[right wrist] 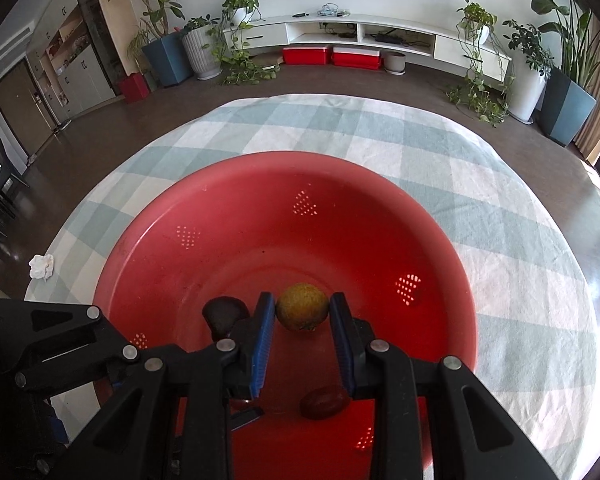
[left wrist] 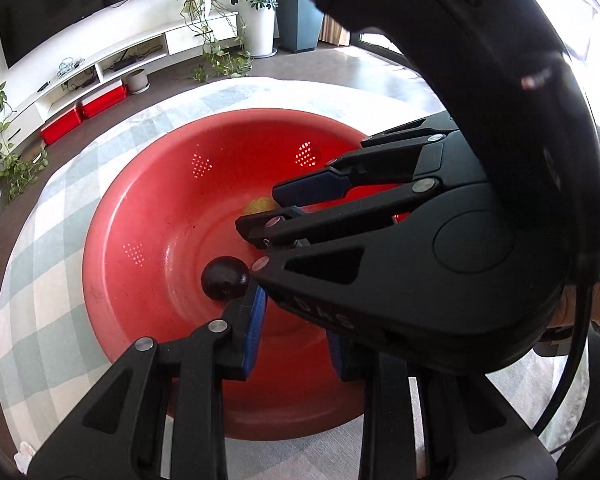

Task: Organize fruits
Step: 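Lower into the bowl and open the left tool while the right tool releases the pear, then withdraw both open tools from the bowl, then move the left tool toward a small brown pear while the right tool approaches a dark plum, then close the left tool on the brown pear while the right tool grasps the dark plum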

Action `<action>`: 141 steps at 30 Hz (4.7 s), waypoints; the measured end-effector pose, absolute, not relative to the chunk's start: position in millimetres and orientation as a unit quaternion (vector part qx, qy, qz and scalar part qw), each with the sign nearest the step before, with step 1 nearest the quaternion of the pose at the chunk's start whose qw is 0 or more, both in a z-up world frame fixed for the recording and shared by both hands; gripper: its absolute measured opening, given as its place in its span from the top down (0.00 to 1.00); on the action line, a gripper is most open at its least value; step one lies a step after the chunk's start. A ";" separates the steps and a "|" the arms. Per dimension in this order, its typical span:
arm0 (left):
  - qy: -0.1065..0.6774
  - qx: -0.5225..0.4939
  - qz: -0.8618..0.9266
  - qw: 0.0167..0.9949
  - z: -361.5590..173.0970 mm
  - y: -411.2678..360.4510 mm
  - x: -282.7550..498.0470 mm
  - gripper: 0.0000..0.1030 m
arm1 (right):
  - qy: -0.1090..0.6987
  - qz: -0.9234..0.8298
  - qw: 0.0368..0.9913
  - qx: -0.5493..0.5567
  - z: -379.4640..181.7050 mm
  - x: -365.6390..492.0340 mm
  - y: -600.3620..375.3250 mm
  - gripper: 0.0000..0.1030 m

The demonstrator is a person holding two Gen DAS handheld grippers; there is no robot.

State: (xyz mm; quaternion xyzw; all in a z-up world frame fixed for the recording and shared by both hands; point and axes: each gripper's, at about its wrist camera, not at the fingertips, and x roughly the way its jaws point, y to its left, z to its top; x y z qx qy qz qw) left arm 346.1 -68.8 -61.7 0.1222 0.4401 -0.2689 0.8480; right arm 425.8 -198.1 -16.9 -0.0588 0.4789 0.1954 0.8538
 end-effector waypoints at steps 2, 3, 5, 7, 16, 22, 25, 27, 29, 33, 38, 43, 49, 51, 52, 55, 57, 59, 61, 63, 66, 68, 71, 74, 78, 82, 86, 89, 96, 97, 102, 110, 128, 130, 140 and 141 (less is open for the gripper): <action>0.442 0.122 -0.269 0.847 -63.3 -69.2 347.2 0.75 | 0.481 0.196 0.852 -0.063 -18.3 426.0 -195.6 0.70; 0.443 0.120 -0.269 0.847 -58.5 -68.3 350.3 0.75 | 0.481 0.197 0.852 -0.064 -18.7 425.7 -194.9 0.70; 0.445 0.116 -0.269 0.847 -59.1 -67.4 353.0 0.75 | 0.481 0.197 0.852 -0.067 -18.5 425.2 -193.7 0.70; 0.446 0.115 -0.268 0.846 -58.5 -65.7 355.6 0.75 | 0.480 0.198 0.852 -0.070 -18.6 424.6 -193.0 0.69; 0.440 0.113 -0.256 0.853 -56.5 -65.1 359.6 0.45 | 0.471 0.204 0.855 -0.075 -13.9 419.4 -189.4 0.53; 0.436 0.101 -0.250 0.859 -53.5 -58.3 360.3 0.38 | 0.464 0.194 0.862 -0.063 -8.5 417.7 -198.6 0.43; 0.431 0.090 -0.248 0.863 -47.3 -55.0 356.7 0.37 | 0.457 0.191 0.867 -0.054 -2.6 415.0 -204.2 0.43; 0.423 0.080 -0.250 0.867 -38.3 -50.3 351.5 0.30 | 0.449 0.192 0.871 -0.042 5.5 409.4 -209.1 0.43; 0.408 0.072 -0.253 0.874 -25.7 -44.8 341.7 0.20 | 0.434 0.197 0.879 -0.035 17.4 399.1 -214.3 0.38; 0.374 0.044 -0.245 0.894 1.0 -21.4 314.9 0.02 | 0.393 0.213 0.895 0.001 45.8 366.5 -235.2 0.26; 0.349 0.008 -0.234 0.907 19.5 7.8 274.7 0.00 | 0.345 0.224 0.910 0.048 72.6 312.2 -266.7 0.15; 0.332 -0.013 -0.229 0.915 30.2 25.2 206.4 0.00 | 0.330 0.231 0.913 0.062 72.3 251.9 -283.3 0.13; 0.330 -0.024 -0.249 0.910 22.0 29.0 118.2 0.00 | 0.329 0.224 0.915 0.062 51.4 181.3 -287.5 0.13; 0.341 -0.017 -0.252 0.906 11.5 28.2 98.2 0.00 | 0.337 0.223 0.913 0.059 39.6 161.0 -286.9 0.13; 0.348 -0.014 -0.254 0.902 5.3 28.0 90.2 0.00 | 0.342 0.222 0.911 0.057 34.0 152.6 -285.3 0.13; 0.377 -0.007 -0.253 0.891 -14.5 29.3 73.0 0.00 | 0.356 0.223 0.906 0.052 17.6 129.7 -282.0 0.13; 0.391 -0.003 -0.247 0.887 -26.3 32.2 66.3 0.00 | 0.367 0.225 0.901 0.054 7.9 120.7 -280.1 0.13; 0.406 0.008 -0.245 0.881 -36.9 32.7 64.2 0.00 | 0.376 0.223 0.898 0.053 -0.3 114.6 -279.9 0.13; 0.418 0.019 -0.243 0.875 -44.2 32.8 66.2 0.00 | 0.383 0.219 0.896 0.050 -4.5 111.8 -278.3 0.13; 0.429 0.018 -0.249 0.868 -48.2 32.8 71.9 0.00 | 0.385 0.218 0.896 0.045 -5.3 107.2 -274.8 0.13; 0.440 0.043 -0.259 0.859 -49.2 26.0 78.4 0.00 | 0.386 0.220 0.895 0.040 -6.7 103.0 -270.9 0.14; 0.450 0.064 -0.268 0.849 -52.0 19.9 82.1 0.00 | 0.388 0.222 0.894 0.040 -7.8 100.6 -268.1 0.15; 0.456 0.095 -0.282 0.839 -56.2 12.1 86.2 0.00 | 0.390 0.225 0.892 0.037 -10.0 96.8 -264.5 0.15; 0.462 0.117 -0.294 0.828 -59.9 5.7 92.0 0.01 | 0.393 0.222 0.892 0.034 -12.5 94.9 -261.6 0.17; 0.468 0.136 -0.314 0.815 -64.3 -1.1 99.9 0.08 | 0.395 0.221 0.891 0.034 -14.0 94.4 -261.4 0.20; 0.474 0.148 -0.328 0.804 -70.2 -5.5 106.5 0.29 | 0.397 0.222 0.890 0.029 -15.6 95.3 -259.8 0.25; 0.477 0.152 -0.337 0.797 -75.0 -7.5 109.7 0.41 | 0.402 0.223 0.888 0.007 -17.7 99.8 -251.7 0.31; 0.474 0.156 -0.346 0.795 -75.3 -9.3 110.3 0.43 | 0.412 0.230 0.881 -0.021 -21.4 105.8 -242.6 0.37; 0.470 0.158 -0.365 0.788 -76.3 -10.2 110.7 0.57 | 0.439 0.248 0.860 -0.076 -30.5 128.0 -232.0 0.44; 0.470 0.158 -0.368 0.787 -76.4 -10.3 110.9 0.58 | 0.441 0.251 0.857 -0.084 -30.6 130.9 -231.3 0.45; 0.470 0.158 -0.371 0.785 -76.6 -8.8 111.8 0.59 | 0.442 0.284 0.844 -0.110 -29.5 139.8 -225.1 0.49; 0.470 0.155 -0.377 0.783 -77.3 -8.9 112.7 0.61 | 0.445 0.313 0.826 -0.149 -35.8 142.0 -210.4 0.54; 0.470 0.152 -0.379 0.782 -76.9 -7.7 109.5 0.68 | 0.454 0.325 0.815 -0.152 -41.3 151.3 -209.1 0.56; 0.470 0.151 -0.379 0.783 -76.8 -7.6 109.6 0.68 | 0.454 0.327 0.815 -0.153 -41.3 151.8 -208.8 0.56; 0.474 0.131 -0.377 0.785 -76.0 -2.9 114.9 0.72 | 0.455 0.331 0.813 -0.152 -41.1 150.3 -208.4 0.67; 0.474 0.127 -0.378 0.785 -76.0 -2.4 115.6 0.72 | 0.455 0.331 0.813 -0.153 -41.1 149.7 -208.4 0.67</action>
